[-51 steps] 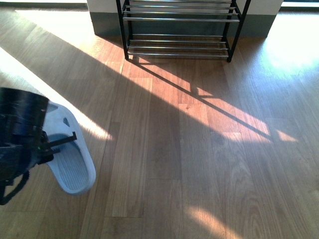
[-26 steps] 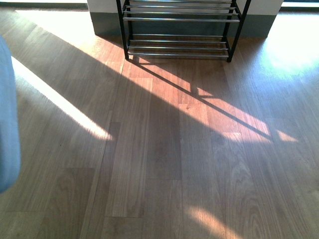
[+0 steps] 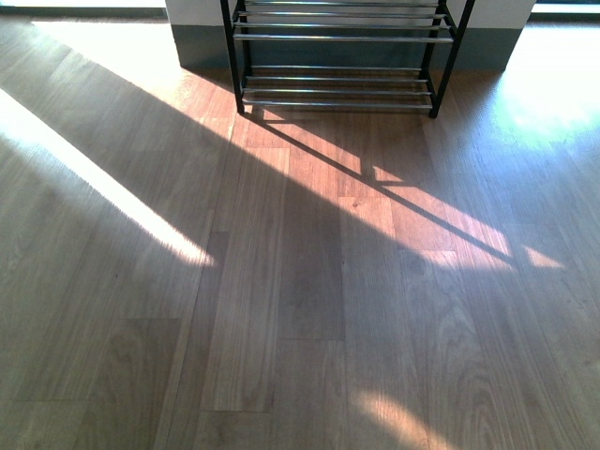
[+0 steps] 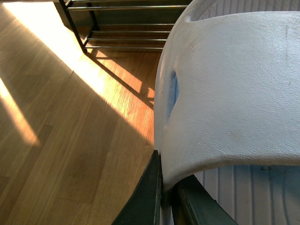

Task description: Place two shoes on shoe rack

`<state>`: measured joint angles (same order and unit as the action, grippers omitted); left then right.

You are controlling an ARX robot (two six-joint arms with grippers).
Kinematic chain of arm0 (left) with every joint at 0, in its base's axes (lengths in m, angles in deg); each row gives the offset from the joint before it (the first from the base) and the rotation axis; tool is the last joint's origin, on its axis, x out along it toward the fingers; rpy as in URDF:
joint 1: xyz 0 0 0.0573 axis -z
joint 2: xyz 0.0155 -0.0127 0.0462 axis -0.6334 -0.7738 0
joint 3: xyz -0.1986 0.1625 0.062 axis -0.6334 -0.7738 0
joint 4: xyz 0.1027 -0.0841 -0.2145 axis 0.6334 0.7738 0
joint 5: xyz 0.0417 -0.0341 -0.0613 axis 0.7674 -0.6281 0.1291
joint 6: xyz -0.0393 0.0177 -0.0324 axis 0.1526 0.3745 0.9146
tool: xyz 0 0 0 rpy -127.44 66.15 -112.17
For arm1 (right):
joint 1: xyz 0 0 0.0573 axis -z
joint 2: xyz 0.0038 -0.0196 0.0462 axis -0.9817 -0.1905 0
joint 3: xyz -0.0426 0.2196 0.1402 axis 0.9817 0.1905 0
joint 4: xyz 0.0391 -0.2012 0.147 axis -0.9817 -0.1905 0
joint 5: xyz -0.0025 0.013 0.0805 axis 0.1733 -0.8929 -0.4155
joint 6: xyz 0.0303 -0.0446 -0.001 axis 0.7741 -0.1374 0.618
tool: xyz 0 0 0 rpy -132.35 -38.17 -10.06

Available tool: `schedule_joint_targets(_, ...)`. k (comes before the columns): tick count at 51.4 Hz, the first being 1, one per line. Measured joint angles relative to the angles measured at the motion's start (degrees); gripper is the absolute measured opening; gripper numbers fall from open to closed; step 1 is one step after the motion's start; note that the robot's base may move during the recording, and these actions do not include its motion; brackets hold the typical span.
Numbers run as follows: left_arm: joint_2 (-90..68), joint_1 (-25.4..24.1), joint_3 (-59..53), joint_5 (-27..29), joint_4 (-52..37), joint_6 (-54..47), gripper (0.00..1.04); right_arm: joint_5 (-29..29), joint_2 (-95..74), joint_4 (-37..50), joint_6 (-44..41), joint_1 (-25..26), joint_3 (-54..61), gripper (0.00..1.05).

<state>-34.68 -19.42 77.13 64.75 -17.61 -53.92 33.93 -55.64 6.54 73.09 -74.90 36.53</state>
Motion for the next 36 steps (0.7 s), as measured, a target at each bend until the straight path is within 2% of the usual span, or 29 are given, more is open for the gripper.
schedule_joint_targets(36, 0.0, 0.13, 0.0, 0.02, 0.04, -0.11, 0.02, -0.22, 0.07, 0.0, 0.02, -0.11, 0.02, 0.02)
